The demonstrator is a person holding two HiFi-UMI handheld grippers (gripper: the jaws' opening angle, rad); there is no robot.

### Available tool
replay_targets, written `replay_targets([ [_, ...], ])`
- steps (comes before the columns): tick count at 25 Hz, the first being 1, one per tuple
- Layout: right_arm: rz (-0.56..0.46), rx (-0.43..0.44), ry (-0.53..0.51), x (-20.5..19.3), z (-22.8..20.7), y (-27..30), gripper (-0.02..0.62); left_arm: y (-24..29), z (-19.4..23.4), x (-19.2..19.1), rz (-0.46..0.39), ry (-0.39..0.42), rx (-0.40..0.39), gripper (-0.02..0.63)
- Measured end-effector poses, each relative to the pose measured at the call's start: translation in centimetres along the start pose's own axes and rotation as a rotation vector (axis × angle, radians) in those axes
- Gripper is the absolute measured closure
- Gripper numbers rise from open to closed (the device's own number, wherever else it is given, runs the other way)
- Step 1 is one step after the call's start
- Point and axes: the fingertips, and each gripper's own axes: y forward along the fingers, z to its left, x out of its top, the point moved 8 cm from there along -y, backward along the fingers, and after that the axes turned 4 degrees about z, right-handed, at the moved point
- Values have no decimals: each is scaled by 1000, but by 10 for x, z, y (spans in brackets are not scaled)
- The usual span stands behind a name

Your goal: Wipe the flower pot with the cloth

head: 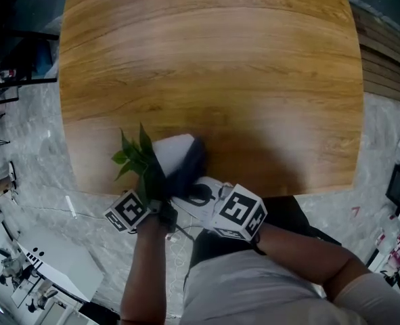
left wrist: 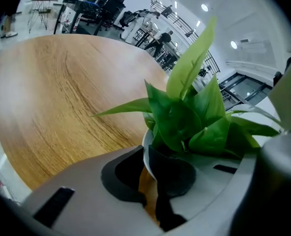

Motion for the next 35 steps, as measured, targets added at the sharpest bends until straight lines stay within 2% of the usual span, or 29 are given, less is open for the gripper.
replay_targets([
  [3,11,-15,-1,-7,-9,-7,560,0,-1,-2,2,-2,-2,571],
  [8,22,-177,132,-30,-58,-41,560,-2,-1,6,-25,104,39,571],
  [10,3,-238,142,-29,-64,-53,560,-2,-4,7,-32,124,42,571],
  [15,-113,-459,-19,14,-52,-100,560,-4,-33,11,-40,190,31,583],
  [18,-191,-549,-120,49,-36,-138,560,-3,-52,14,-45,234,27,589],
  [23,-255,-585,-190,91,-10,-188,560,1,-81,12,-38,317,53,589],
  [29,-245,-642,-186,103,24,-224,560,-2,-103,10,14,486,131,588],
  [35,-269,-673,-239,117,66,-257,560,-8,-136,13,11,566,115,586],
])
